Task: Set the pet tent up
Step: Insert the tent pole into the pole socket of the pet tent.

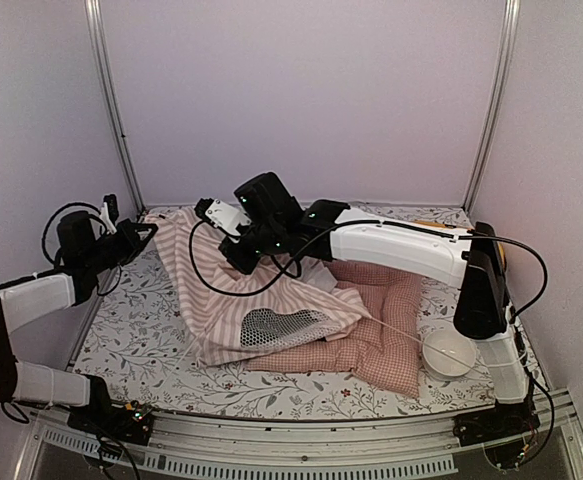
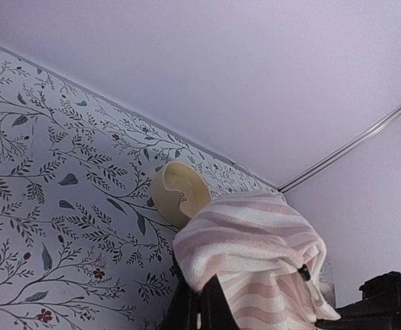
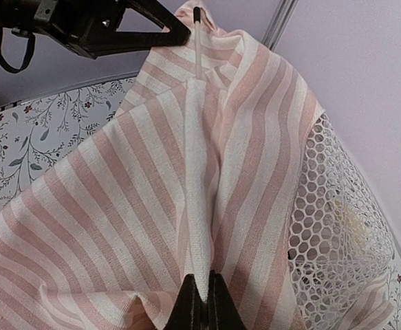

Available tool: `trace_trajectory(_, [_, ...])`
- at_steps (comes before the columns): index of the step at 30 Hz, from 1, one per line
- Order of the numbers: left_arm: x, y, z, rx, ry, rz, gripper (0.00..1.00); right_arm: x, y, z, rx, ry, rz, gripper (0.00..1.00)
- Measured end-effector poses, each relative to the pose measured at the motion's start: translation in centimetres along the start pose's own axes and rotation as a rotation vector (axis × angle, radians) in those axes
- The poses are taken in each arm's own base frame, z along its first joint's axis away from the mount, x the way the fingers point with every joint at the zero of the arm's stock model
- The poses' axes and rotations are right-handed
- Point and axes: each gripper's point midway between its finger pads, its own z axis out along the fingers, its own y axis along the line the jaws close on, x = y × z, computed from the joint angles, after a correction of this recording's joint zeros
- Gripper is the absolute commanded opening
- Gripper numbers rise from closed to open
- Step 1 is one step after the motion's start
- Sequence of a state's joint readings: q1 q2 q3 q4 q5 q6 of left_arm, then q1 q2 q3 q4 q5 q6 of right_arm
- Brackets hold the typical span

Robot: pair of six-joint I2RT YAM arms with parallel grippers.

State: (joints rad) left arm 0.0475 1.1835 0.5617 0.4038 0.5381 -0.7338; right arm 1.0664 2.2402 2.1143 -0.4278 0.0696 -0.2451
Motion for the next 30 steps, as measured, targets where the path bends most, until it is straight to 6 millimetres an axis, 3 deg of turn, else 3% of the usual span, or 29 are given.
trace_trajectory(21, [0.1,-0.2,-0.2,0.001,0.007,0.009,0.00,0.4,-0.4,0.0,-0.001,0.013,0.026,0.00])
trace_trajectory(30, [-0.7,-1.1,-0.1,0.011,0.004,0.090,0.00,0.4,-0.2,0.0,-0.013,0.015,0.026,0.00])
